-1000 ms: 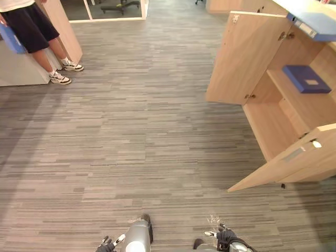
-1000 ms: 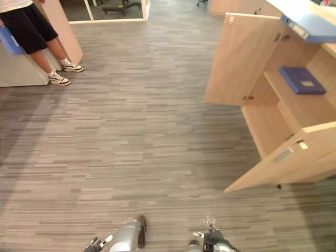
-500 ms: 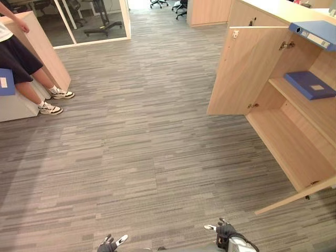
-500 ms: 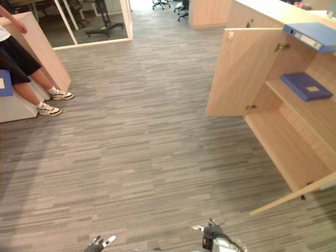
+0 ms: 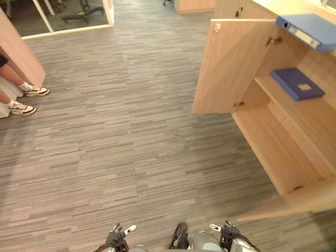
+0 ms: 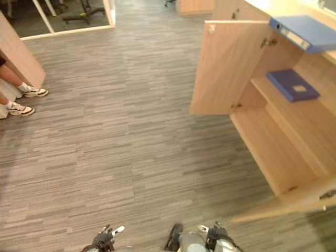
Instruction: Walk over to the cabinet, pick up the folder, carry it to the office cabinet, place the folder inside the office cabinet, then close the office cabinet door
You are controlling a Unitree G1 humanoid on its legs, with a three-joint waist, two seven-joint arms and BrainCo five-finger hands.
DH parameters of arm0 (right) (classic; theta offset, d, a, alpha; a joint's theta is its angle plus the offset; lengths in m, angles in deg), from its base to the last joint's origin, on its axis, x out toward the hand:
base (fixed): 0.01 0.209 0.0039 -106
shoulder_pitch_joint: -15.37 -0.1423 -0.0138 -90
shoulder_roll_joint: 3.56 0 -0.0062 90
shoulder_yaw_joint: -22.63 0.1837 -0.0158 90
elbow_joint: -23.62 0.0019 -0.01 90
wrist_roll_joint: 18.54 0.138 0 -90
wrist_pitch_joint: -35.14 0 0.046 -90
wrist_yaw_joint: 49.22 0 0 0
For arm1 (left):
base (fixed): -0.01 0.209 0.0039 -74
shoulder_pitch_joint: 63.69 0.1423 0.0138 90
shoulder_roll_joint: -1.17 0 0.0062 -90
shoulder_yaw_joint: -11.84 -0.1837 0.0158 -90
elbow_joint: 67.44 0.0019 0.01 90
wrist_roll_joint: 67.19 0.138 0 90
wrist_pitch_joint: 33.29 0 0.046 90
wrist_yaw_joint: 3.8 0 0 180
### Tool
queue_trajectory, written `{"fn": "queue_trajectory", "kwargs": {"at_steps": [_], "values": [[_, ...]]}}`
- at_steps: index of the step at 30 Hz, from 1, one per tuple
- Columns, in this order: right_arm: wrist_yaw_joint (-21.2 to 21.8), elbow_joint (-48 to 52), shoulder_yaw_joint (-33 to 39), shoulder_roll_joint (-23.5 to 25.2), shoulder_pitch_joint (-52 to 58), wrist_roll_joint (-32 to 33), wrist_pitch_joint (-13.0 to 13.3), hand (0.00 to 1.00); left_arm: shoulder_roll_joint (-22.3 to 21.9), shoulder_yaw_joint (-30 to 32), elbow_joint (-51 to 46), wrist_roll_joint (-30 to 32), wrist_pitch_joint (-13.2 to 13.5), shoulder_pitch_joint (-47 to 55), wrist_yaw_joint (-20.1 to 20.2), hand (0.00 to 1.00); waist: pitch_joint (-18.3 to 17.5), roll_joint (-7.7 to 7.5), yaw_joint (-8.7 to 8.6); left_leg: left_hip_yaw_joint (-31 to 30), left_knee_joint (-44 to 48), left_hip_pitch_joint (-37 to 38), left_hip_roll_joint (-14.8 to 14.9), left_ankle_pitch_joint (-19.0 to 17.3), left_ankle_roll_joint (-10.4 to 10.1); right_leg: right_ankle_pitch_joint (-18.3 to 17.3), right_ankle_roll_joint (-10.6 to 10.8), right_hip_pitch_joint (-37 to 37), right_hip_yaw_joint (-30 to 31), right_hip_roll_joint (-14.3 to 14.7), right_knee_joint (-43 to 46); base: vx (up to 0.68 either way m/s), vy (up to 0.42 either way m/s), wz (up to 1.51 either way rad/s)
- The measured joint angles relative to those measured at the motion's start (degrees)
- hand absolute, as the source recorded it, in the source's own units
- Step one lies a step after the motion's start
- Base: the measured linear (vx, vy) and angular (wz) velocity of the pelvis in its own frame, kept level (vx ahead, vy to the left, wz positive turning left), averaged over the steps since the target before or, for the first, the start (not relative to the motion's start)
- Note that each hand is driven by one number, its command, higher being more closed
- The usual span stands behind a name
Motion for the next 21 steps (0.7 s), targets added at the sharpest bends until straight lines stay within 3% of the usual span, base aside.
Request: {"fn": "queue_trajectory", "kwargs": {"at_steps": [3, 5, 8, 10, 13, 15, 16, 18, 19, 20, 21], "values": [[-0.24, -0.03, -0.46, 0.12, -0.12, 0.04, -0.02, 0.0, 0.07, 0.23, -1.81, 0.1, 0.13, 0.76, -1.64, 0.0, -0.26, 0.23, 0.58, 2.95, 12.46, -6.9, 3.18, -0.52, 0.46, 0.02, 0.02, 4.7, 2.04, 3.35, -4.35, 0.26, -0.157, -0.28], [-0.53, -0.63, -0.48, -0.29, -0.59, -0.05, -0.05, 0.0, 0.03, 0.13, -2.58, 0.13, 0.39, 0.59, -2.12, 0.0, -0.12, 0.05, 1.46, 4.06, 11.35, -9.35, 2.26, -1.37, 1.04, 0.02, 0.03, 5.76, 3.89, 3.55, -5.31, 0.21, -0.065, -0.58], [-0.94, -1.62, -1.02, -0.97, -1.53, -0.1, -0.15, 0.0, -0.03, -0.15, -3.22, -0.15, 0.75, 0.46, -2.32, 0.0, -0.01, -0.12, 2.3, 2.96, 1.57, -12.75, 0.19, -1.82, 1.34, 0.2, -0.17, 7.59, 6.73, 3.09, -6.6, 0.2, -0.032, -0.56], [-1.21, -1.56, -1.08, -1.08, -1.61, -0.08, -0.11, 0.0, -0.08, -0.17, -3.2, -0.13, 1.21, 0.26, -2.92, 0.0, 0.17, -0.57, 2.53, -0.5, -11.63, -13.04, -2.52, -0.88, 0.84, 0.09, 0.04, 9.66, 8.31, 1.93, -7.57, 0.32, 0.012, -0.41], [-1.71, -1.49, -3.17, -1.25, -1.31, -0.08, 0.05, 0.0, -0.66, 0.94, -3.14, -0.74, 1.69, 0.3, -3.78, 0.0, 0.4, -0.77, 2.8, -6.48, -26.82, -13.78, -5.5, 4.15, 0.44, -1.07, 1.97, 12.54, 10.5, 0.1, -8.28, 0.3, 0.074, -0.32], [-1.76, -1.49, -3.3, -0.52, -1.06, -0.08, 0.28, 0.0, -1.19, 2.58, -3.13, -2.23, 1.83, 0.43, -4.15, 0.0, 0.46, -0.66, 3.15, -9.42, -30.58, -14.5, -5.98, 5.92, -0.09, -2.02, 3.54, 14.02, 11.9, -0.13, -8.29, 0.32, 0.15, -0.39], [-1.77, -1.5, -3.28, -0.13, -0.65, -0.08, 0.54, 0.0, -1.21, 3.14, -3.07, -2.51, 1.82, 0.53, -4.22, 0.0, 0.38, -0.56, 3.4, -10.39, -31.4, -14.84, -6.11, 6.42, -0.04, -2.63, 4.49, 14.69, 12.8, -0.23, -8.22, 0.4, 0.247, -0.58], [-1.75, -1.51, -3.19, 0.74, 0.59, -0.11, 1.09, 0.0, -1.26, 4.91, -2.68, -3.42, 1.72, 0.62, -4.24, 0.0, 0.15, -0.63, 4.08, -12.35, -30.64, -14.28, -7.31, 11.99, -0.06, -3.99, 6.73, 16.04, 15.29, -1.4, -7.99, 0.37, 0.268, -0.66], [-1.75, -1.57, -2.85, 0.96, 1.7, -0.15, 1.18, 0.0, -1.87, 7.28, -1.98, -3.92, 1.69, 1.04, -4.37, 0.0, -0.74, -0.81, 4.34, -12.66, -29.92, -13.82, -9.14, 17.37, 1.1, -5.24, 8.76, 16.19, 17.34, -3.51, -7.3, 0.32, 0.247, -0.63], [-1.73, -1.59, -2.37, 0.96, 1.87, -0.15, 1.15, 0.0, -2.06, 8.39, -1.91, -3.92, 1.64, 1.25, -4.43, 0.0, -1.03, -1.07, 4.29, -12.48, -29.33, -13.86, -10.09, 18.65, 1.83, -5.72, 9.54, 16.09, 17.96, -4.71, -7.01, 0.39, 0.318, -0.67], [-1.72, -1.74, -2.06, 1.46, 2.08, -0.16, 1.11, 0.0, -1.77, 9.8, -1.69, -3.87, 1.53, 1.3, -4.56, 0.0, -1.54, -2.41, 4.23, -10.79, -28.75, -13.58, -11.85, 17.27, 2.76, -6.12, 10.42, 15.69, 18.86, -7.21, -6.58, 0.31, 0.248, -0.51]]}}
